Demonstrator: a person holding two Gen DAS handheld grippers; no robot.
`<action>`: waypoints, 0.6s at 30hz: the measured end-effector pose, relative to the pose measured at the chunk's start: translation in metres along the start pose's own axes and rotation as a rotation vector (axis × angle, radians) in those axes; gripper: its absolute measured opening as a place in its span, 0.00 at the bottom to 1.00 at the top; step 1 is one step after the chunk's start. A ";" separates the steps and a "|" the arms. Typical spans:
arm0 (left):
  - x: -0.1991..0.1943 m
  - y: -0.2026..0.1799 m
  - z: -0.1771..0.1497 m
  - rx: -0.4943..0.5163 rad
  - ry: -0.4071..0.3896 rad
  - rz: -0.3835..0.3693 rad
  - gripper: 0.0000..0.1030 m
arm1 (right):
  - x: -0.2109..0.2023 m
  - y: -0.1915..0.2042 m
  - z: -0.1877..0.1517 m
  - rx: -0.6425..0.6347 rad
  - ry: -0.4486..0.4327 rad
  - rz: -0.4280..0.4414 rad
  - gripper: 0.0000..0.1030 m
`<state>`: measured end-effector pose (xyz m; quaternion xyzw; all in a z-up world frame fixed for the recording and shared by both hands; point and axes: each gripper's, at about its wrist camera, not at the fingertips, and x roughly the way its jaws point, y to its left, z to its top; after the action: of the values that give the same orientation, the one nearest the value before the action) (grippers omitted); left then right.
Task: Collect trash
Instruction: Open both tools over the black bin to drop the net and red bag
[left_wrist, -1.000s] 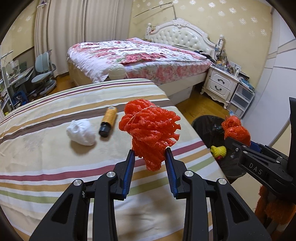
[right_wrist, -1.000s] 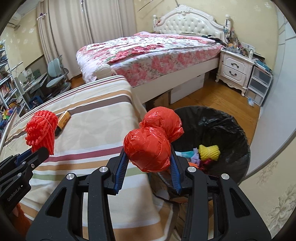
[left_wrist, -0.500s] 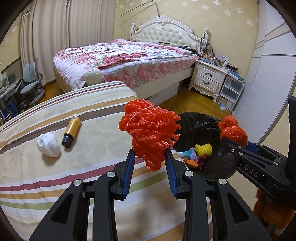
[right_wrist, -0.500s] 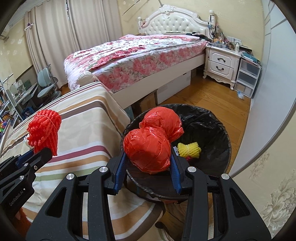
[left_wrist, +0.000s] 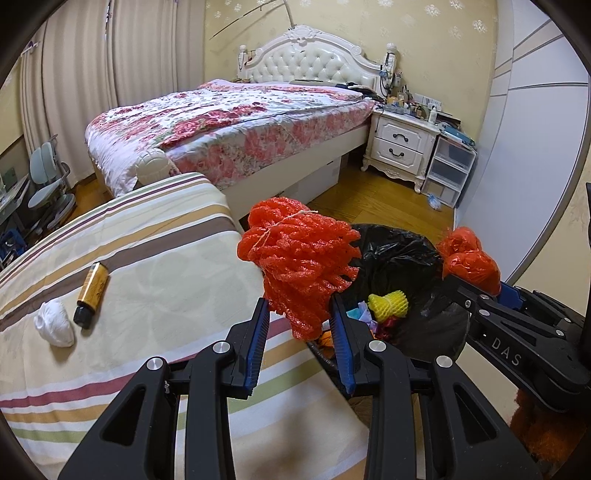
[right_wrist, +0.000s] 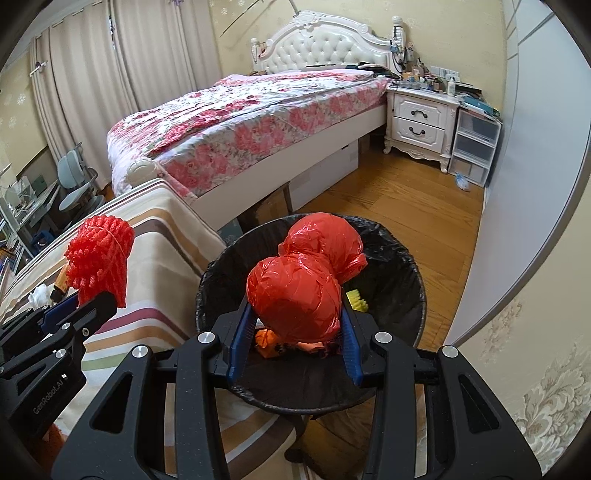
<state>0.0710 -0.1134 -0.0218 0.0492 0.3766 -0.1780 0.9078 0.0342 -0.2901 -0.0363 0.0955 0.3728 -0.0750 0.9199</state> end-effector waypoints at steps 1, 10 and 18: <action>0.003 -0.002 0.002 0.005 0.001 -0.001 0.33 | 0.001 -0.002 0.001 0.003 0.002 -0.002 0.39; 0.025 -0.016 0.008 0.031 0.025 0.005 0.33 | 0.017 -0.015 0.005 0.023 0.022 -0.016 0.40; 0.037 -0.031 0.016 0.049 0.033 0.001 0.33 | 0.025 -0.024 0.011 0.039 0.024 -0.037 0.40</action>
<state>0.0945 -0.1565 -0.0351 0.0742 0.3869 -0.1860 0.9001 0.0540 -0.3176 -0.0493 0.1073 0.3838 -0.0979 0.9119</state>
